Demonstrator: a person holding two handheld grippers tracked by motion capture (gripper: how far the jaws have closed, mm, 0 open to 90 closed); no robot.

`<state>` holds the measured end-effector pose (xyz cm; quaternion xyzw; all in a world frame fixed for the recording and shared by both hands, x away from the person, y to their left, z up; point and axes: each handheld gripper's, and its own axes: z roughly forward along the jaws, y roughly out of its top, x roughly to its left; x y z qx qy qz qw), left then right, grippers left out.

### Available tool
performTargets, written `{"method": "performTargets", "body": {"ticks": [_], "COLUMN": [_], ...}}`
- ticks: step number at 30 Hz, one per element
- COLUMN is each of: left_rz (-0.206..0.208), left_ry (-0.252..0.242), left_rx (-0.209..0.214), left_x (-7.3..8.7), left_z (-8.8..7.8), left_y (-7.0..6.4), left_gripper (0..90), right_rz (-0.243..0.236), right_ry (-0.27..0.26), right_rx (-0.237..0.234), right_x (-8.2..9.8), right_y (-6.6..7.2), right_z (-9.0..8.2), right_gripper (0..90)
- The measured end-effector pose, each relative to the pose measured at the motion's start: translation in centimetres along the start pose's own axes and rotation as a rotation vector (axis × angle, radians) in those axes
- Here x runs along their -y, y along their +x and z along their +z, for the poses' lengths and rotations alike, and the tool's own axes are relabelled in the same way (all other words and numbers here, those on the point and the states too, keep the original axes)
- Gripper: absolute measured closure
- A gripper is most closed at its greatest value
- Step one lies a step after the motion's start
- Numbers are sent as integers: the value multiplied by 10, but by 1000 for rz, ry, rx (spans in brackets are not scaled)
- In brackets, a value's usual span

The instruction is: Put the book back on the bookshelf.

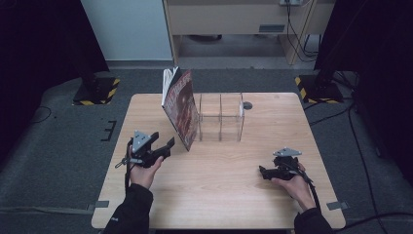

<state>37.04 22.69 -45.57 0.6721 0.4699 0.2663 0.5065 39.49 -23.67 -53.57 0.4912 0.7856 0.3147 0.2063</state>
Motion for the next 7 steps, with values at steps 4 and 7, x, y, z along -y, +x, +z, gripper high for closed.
{"method": "performTargets", "body": {"ticks": [4, 7], "left_rz": [11, -7], "left_ry": [75, 139], "left_rx": [7, 10], "left_x": [25, 40], "left_z": [-7, -6], "left_y": [4, 8], "left_gripper": [250, 237], "right_rz": [4, 5], "right_ry": [-7, -9], "right_rx": [1, 2], "right_x": [0, 0], "right_y": [-3, -5], "right_z": [-3, -7], "right_gripper": [63, 64]}}
